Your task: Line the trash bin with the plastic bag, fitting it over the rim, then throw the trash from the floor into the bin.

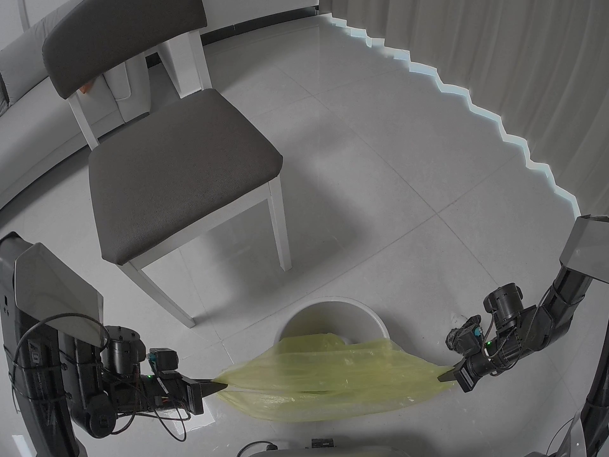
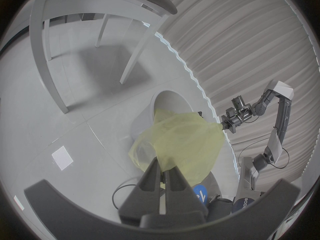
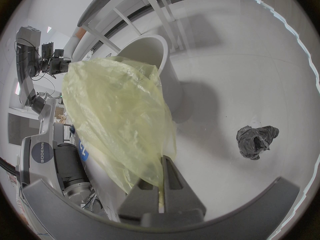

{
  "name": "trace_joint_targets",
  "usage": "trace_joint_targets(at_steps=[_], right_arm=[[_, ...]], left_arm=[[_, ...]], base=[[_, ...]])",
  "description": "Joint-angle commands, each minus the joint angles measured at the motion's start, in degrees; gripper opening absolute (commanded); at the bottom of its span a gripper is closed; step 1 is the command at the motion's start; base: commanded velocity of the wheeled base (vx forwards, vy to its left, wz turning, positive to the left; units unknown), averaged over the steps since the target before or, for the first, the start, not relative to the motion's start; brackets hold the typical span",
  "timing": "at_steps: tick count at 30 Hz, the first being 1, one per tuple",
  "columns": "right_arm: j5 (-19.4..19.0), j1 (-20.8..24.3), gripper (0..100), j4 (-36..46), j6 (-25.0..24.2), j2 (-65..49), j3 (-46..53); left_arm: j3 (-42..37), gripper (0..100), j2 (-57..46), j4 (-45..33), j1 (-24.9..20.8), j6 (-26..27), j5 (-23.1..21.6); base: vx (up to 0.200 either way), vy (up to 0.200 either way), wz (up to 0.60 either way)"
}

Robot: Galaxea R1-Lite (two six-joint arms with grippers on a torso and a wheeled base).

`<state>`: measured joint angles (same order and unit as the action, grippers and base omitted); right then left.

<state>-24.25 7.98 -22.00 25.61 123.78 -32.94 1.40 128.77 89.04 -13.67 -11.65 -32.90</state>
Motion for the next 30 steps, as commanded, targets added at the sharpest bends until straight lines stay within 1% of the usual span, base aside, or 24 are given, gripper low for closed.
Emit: trace_joint_targets(at_steps=[1,8,12,15,17,18,21,24,25,28,30], right_arm=[[-0.1,-0.1,0,0.0,-0.1,-0.5,-0.1],[-0.4,0.4,0,0.1,-1.9,-5.0,-1.3],[0.1,3.2,0,0.0,-3.7,-4.4,-1.5],[1.5,4.4,0,-0.1,-3.9,-1.7,-1.9],[1.7,4.7,0,-0.2,-4.0,-1.4,-2.0],[2.6,5.3,0,-0.4,-3.9,0.1,-1.9],[2.7,5.3,0,-0.3,-3.5,-0.1,-0.2],[2.5,5.1,0,-0.5,-3.4,-0.5,1.5],[2.6,4.8,0,-0.7,-3.3,-1.1,2.3],[2.7,4.4,0,-0.8,-3.0,-0.7,3.1],[2.8,3.4,0,-0.8,-2.8,-0.6,2.5]], left_arm=[[-0.7,0,-0.9,1.0,0.4,0.1,-0.1],[-0.4,0,-6.0,1.0,-0.5,-1.4,0.0],[-0.2,0,-3.1,1.0,-3.4,-0.9,1.2],[0.9,0,-0.9,1.0,-5.2,-0.8,3.2],[1.1,0,-0.6,1.0,-5.4,-0.9,3.4],[1.2,0,0.0,1.0,-6.2,-0.9,3.8],[-0.2,0,-0.7,1.0,-6.1,-0.8,3.9],[-1.4,0,-1.9,1.0,-5.3,-0.8,3.6],[-1.4,0,-2.4,1.0,-4.4,-1.0,3.6],[-1.4,0,-1.8,1.0,-3.4,-0.7,3.5],[-1.0,0,0.4,1.0,-2.3,-0.2,3.6]], base=[[0.0,0.0,0.0],[0.0,0.0,0.0],[0.0,0.0,0.0],[0.0,0.0,0.0],[0.0,0.0,0.0],[0.0,0.0,0.0],[0.0,0.0,0.0],[0.0,0.0,0.0],[0.0,0.0,0.0],[0.0,0.0,0.0],[0.0,0.0,0.0]])
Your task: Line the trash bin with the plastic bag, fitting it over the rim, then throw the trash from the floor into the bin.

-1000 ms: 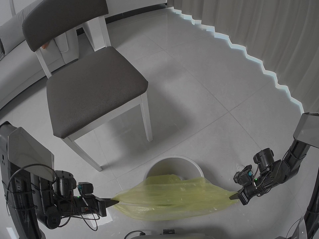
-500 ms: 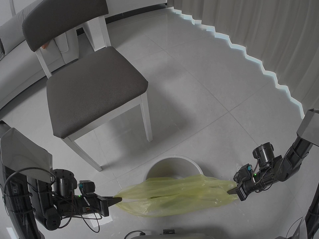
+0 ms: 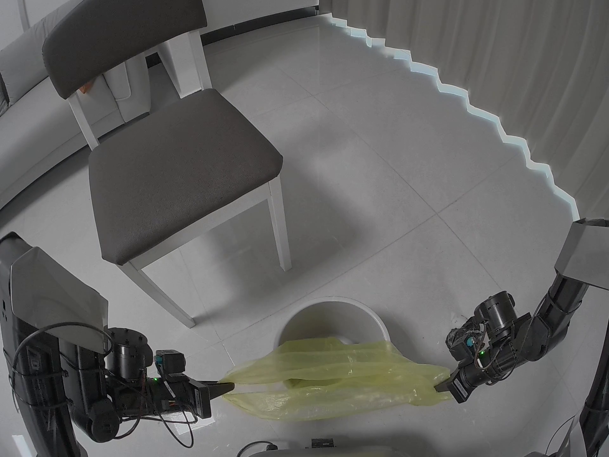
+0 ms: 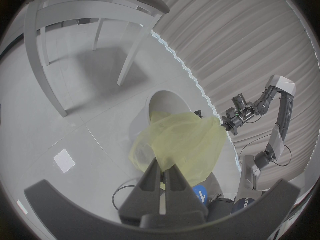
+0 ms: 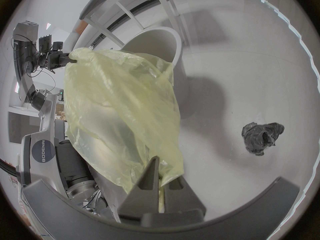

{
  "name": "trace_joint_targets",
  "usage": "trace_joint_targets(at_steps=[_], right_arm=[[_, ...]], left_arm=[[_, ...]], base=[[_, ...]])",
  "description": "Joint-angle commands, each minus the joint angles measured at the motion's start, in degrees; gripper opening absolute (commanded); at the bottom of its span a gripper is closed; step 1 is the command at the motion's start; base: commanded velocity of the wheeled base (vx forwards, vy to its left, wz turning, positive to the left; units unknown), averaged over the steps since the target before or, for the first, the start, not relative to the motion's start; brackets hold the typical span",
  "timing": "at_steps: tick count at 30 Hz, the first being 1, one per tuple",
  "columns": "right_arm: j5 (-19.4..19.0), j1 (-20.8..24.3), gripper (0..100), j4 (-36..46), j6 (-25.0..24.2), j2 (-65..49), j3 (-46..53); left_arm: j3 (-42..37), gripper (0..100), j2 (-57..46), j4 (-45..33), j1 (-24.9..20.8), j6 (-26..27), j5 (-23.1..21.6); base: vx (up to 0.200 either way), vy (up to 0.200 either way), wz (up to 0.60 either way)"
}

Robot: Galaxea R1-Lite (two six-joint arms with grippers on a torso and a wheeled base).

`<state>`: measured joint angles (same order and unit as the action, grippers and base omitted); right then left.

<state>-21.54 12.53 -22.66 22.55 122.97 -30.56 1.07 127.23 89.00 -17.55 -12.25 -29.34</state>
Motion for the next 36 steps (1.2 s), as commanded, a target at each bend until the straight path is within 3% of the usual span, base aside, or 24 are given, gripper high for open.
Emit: trace_joint_targets(at_steps=[1,4,7,16,25,26,35,36], right_arm=[[0.1,-1.2,0,-0.1,0.3,0.3,0.2],[0.0,-3.9,0,0.0,1.4,1.8,-1.8],[0.1,-4.6,0,0.0,2.1,2.7,-2.7],[0.6,-2.6,0,0.2,1.8,6.3,-8.0],[0.7,-1.1,0,0.4,2.0,4.3,-7.6],[0.7,-1.2,100,0.7,2.0,3.5,-7.1],[0.7,-2.2,100,1.0,2.0,-6.2,-3.9],[0.7,-1.7,100,1.8,1.9,-8.4,-4.0]], left_arm=[[-0.6,0,2.0,1.0,1.6,0.4,0.1],[2.4,0,5.4,1.0,6.0,3.6,-0.5],[3.3,0,7.1,1.0,6.8,5.0,-1.2],[7.4,0,8.7,1.0,5.0,4.5,-1.0],[5.8,0,6.4,1.0,4.9,4.3,-1.2],[5.2,0,6.1,1.0,4.9,4.4,-1.3],[3.0,0,5.0,1.0,3.2,4.4,-1.2],[2.6,100,5.0,1.0,3.1,4.4,-1.2]], base=[[0.0,0.0,0.0],[0.0,0.0,0.0],[0.0,0.0,0.0],[0.0,0.0,0.0],[0.0,0.0,0.0],[0.0,0.0,0.0],[0.0,0.0,0.0],[0.0,0.0,0.0]])
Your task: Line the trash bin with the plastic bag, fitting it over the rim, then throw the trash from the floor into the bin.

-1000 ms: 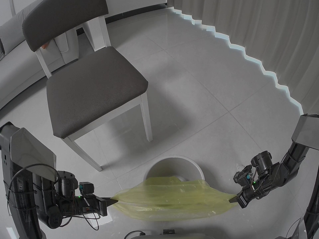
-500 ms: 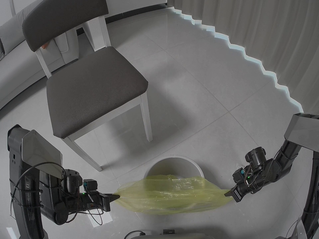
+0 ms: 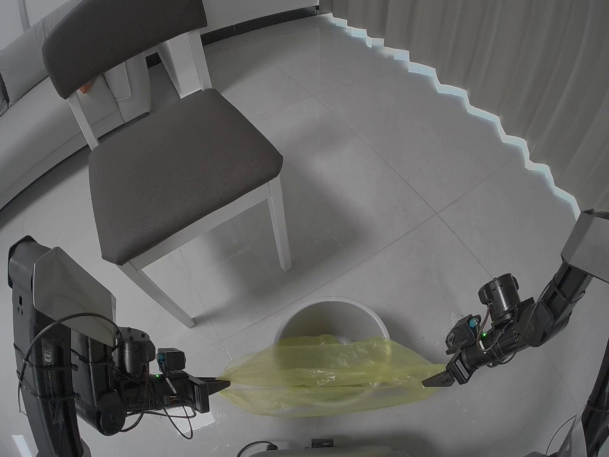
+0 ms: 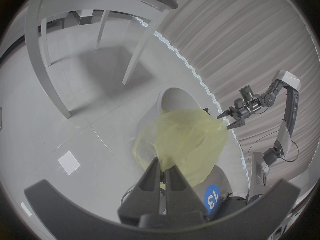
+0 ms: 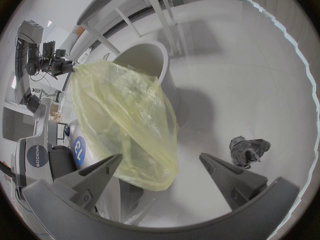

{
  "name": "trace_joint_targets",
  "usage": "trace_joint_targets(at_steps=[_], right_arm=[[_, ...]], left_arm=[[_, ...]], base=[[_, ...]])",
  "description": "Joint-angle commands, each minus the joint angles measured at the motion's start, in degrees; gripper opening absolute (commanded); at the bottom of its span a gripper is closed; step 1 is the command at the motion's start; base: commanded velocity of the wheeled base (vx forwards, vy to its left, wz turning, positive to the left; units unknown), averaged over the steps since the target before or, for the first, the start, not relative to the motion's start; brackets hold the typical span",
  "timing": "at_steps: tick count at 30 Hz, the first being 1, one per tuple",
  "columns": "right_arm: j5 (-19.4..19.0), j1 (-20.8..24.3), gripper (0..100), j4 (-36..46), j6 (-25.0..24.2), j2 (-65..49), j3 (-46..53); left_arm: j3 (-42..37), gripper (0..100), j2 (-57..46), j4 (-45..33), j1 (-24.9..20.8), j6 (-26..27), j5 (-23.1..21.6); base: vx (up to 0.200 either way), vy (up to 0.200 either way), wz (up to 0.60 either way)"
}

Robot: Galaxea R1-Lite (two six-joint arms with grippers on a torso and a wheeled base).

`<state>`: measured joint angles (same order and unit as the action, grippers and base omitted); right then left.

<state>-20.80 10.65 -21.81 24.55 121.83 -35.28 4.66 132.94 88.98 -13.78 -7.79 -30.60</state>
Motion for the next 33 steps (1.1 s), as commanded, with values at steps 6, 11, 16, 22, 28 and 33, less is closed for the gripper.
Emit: trace_joint_targets(at_steps=[6,11,16,22,28,33], right_arm=[[0.0,5.6,100,3.8,-0.6,-9.8,-2.2],[0.1,11.9,100,3.6,-2.1,-7.8,-6.8],[0.7,15.2,100,3.4,-2.6,-4.5,-9.6],[0.7,16.9,100,0.9,-2.1,0.6,-11.1],[0.6,17.0,100,-2.4,-0.2,4.7,-12.3],[0.6,17.0,100,-2.5,0.3,7.0,-13.1]], left_arm=[[-2.0,100,-2.3,1.0,-0.6,0.0,0.2],[-3.3,100,-4.8,1.0,-0.8,0.1,0.3],[-4.7,100,-6.8,1.0,-0.7,0.4,0.5],[-4.7,100,-10.3,1.0,0.0,0.0,0.7],[-4.7,100,-13.2,1.0,0.0,-0.1,0.6],[-4.7,100,-14.0,1.0,0.0,-0.1,0.5]], base=[[0.0,0.0,0.0],[0.0,0.0,0.0],[0.0,0.0,0.0],[0.0,0.0,0.0],[0.0,0.0,0.0],[0.0,0.0,0.0]])
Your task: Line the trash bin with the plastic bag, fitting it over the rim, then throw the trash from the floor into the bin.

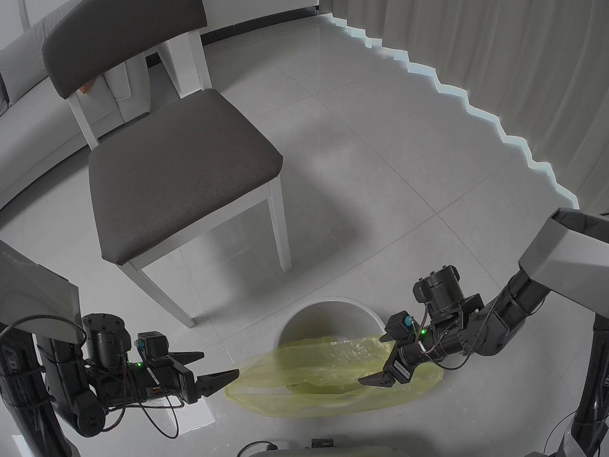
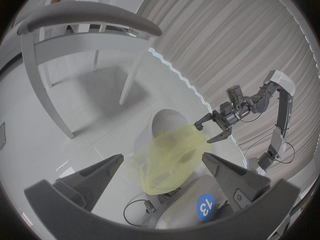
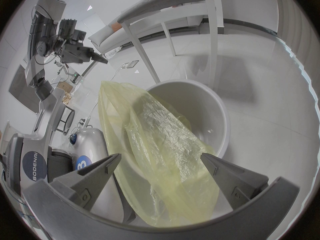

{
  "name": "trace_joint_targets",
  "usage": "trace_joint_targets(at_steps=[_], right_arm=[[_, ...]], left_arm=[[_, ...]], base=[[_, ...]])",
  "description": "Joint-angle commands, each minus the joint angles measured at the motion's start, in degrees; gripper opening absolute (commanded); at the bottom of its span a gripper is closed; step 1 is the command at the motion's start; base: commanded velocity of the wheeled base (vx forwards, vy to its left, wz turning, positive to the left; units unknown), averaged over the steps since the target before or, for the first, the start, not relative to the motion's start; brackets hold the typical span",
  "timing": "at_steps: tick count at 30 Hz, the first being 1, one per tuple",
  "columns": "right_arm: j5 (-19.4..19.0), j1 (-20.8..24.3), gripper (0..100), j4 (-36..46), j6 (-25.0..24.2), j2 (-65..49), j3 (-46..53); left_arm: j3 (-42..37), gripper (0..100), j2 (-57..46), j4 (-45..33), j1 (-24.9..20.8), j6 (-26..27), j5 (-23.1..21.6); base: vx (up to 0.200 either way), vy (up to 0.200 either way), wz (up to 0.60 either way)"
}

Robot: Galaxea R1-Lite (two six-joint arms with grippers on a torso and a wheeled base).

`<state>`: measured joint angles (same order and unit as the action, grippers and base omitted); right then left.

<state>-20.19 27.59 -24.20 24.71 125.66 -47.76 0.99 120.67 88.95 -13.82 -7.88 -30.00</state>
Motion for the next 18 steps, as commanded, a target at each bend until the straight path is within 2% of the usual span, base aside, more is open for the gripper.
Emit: trace_joint_targets(at_steps=[1,11,12,18], right_arm=[[0.0,0.1,100,-0.1,0.2,3.5,-0.8],[0.1,0.2,100,0.1,1.3,5.8,-2.7],[0.1,0.2,0,0.1,1.4,6.0,-2.8],[0.1,0.3,0,0.2,2.4,7.2,-3.9]], left_arm=[[-1.0,100,-1.8,1.0,0.0,-0.1,-0.1],[-1.0,100,-1.8,1.0,0.1,-0.1,-0.1],[-1.0,100,-1.8,1.0,0.2,-0.1,-0.1],[-1.0,100,-2.2,1.0,1.3,-0.1,-0.1]], base=[[0.0,0.0,0.0],[0.0,0.0,0.0],[0.0,0.0,0.0],[0.0,0.0,0.0]])
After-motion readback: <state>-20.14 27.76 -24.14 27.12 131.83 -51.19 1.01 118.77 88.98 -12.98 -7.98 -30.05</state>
